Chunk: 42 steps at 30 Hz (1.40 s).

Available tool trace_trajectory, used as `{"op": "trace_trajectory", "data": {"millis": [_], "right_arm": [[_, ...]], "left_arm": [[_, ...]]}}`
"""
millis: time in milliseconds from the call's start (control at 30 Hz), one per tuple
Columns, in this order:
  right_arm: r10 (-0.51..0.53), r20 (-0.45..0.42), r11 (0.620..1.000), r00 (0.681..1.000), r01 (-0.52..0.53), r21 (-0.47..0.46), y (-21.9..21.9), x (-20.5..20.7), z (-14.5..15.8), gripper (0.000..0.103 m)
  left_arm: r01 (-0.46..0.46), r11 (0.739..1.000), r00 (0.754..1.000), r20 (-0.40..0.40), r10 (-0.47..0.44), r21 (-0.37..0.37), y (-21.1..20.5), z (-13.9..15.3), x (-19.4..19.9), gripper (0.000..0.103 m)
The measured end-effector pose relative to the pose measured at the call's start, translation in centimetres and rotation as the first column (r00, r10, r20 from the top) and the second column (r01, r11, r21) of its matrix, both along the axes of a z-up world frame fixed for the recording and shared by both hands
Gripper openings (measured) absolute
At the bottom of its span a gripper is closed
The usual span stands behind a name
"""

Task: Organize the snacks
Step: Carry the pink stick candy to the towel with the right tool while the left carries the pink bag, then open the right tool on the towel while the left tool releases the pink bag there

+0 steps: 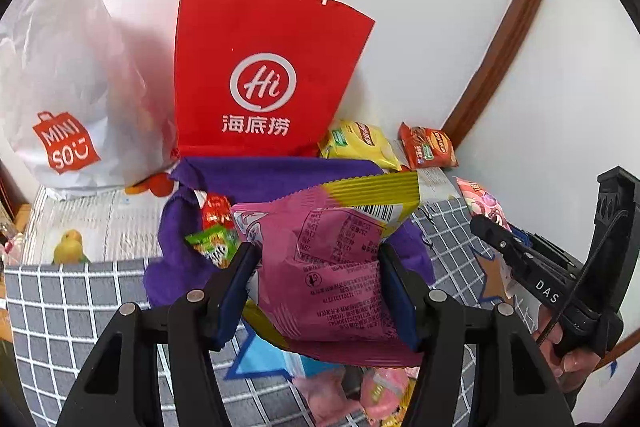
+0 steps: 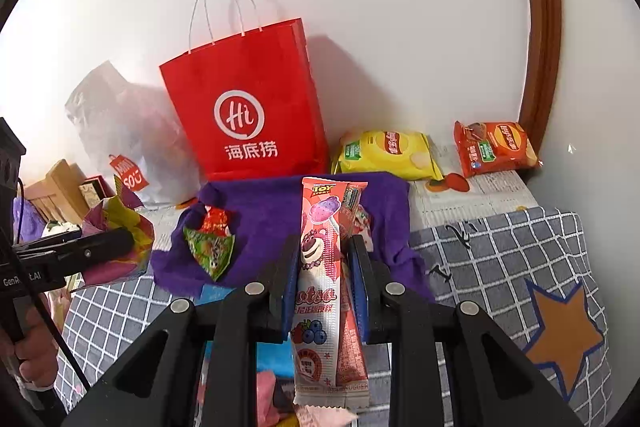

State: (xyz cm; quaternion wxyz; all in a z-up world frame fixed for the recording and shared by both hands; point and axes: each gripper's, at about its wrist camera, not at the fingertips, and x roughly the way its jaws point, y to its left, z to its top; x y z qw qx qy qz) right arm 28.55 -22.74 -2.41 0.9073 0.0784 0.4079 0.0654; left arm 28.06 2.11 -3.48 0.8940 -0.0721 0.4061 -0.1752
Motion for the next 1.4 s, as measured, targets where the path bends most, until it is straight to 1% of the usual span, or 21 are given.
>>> {"op": "trace_trajectory", "data": {"millis": [133,300,433,567,700,833,1033,1200,1300,1400], "right_arm": [[0.002,0.006,1.0,1.0,-0.002,0.01,0.1,1.7,0.1,0.024],[0.014,0.01,1.0,1.0,-0.014,0.024,0.4,4.2,0.1,0.024],[0.031,0.011,0.999,0.999,-0.032,0.039,0.6,6.3,-0.2,0.024],[0.044,0.007,0.998,0.999,-0.044,0.046,0.8,8.4,-0.3,0.024],[0.061,0.003,0.996,0.998,-0.061,0.062,0.9,10.3,-0.8,0.024],[0.075,-0.019,0.995,0.997,-0.073,0.063,1.2,11.6,-2.3,0.024],[0.12,-0.098,0.991,0.988,-0.114,0.063,1.7,12.4,-6.2,0.024],[0.166,-0.166,0.984,0.972,-0.153,0.089,2.7,13.4,-8.9,0.024],[0.181,-0.183,0.982,0.966,-0.168,0.081,3.3,13.5,-10.0,0.025],[0.198,-0.227,0.98,0.954,-0.183,0.082,4.0,13.9,-11.4,0.025]], "left_arm": [[-0.01,1.0,1.0,0.0,0.01,-0.003,0.2,0.1,1.6,0.059],[-0.041,0.999,0.999,0.008,0.041,0.026,0.7,0.0,3.6,0.059],[-0.055,0.998,0.998,-0.007,0.056,0.021,1.2,-0.2,5.4,0.059],[-0.065,0.997,0.998,0.0,0.065,0.033,1.6,0.0,7.0,0.059],[-0.079,0.996,0.997,-0.001,0.08,0.029,2.0,-0.2,8.8,0.059],[-0.087,0.996,0.996,-0.015,0.087,0.036,2.0,-1.3,10.5,0.059],[-0.076,0.997,0.994,-0.08,0.077,0.023,2.0,-4.2,12.0,0.059],[-0.075,0.997,0.991,-0.108,0.075,0.0,2.1,-6.1,12.6,0.059],[-0.069,0.998,0.988,-0.137,0.07,0.012,1.9,-7.2,13.2,0.059],[-0.065,0.998,0.985,-0.157,0.066,0.009,1.9,-7.9,13.4,0.059]]}}
